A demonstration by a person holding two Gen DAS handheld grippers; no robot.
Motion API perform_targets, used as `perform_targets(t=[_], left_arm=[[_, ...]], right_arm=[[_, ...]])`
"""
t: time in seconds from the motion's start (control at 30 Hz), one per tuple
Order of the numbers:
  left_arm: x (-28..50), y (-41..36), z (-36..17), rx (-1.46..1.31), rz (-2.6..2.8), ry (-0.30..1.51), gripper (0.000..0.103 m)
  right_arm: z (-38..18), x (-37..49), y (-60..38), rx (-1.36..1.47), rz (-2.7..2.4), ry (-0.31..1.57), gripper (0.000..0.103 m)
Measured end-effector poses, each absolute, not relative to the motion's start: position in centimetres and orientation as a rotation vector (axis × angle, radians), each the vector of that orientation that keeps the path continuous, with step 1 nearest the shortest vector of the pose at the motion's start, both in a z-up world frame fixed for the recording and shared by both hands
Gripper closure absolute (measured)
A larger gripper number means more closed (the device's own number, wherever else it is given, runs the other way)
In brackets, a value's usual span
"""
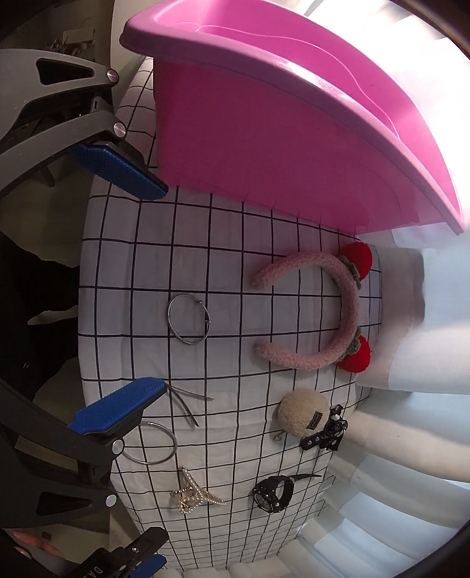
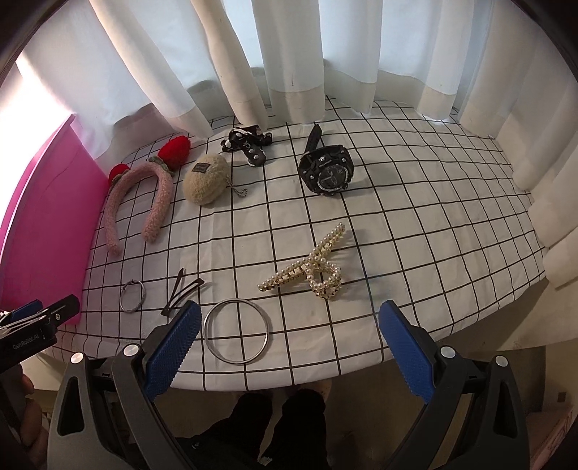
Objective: Organize jewelry
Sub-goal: 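Grasp the silver bangle with the left tool while the right tool grasps the pearl hair claw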
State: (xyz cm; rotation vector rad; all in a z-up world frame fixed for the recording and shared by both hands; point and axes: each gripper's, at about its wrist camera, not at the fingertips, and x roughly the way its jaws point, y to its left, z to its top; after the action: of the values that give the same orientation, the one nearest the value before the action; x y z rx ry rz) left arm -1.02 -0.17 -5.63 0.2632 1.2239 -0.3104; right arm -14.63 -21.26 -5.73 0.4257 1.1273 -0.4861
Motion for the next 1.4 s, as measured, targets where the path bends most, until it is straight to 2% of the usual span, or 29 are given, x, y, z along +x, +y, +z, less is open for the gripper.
perform_targets(t=[0.53, 1.4], left_arm=[[-0.5, -1.4, -12.4, 0.245, -0.323, 1.250, 0.006], [-0.3, -1.1, -16.5, 0.223, -0.302, 1.263, 0.006]], right_arm=[[-12.3, -14.5, -25.8, 0.489, -0.498, 1.181, 0.009], [-16.6, -12.2, -27.3, 0.277, -0.441, 1.236, 0.009]])
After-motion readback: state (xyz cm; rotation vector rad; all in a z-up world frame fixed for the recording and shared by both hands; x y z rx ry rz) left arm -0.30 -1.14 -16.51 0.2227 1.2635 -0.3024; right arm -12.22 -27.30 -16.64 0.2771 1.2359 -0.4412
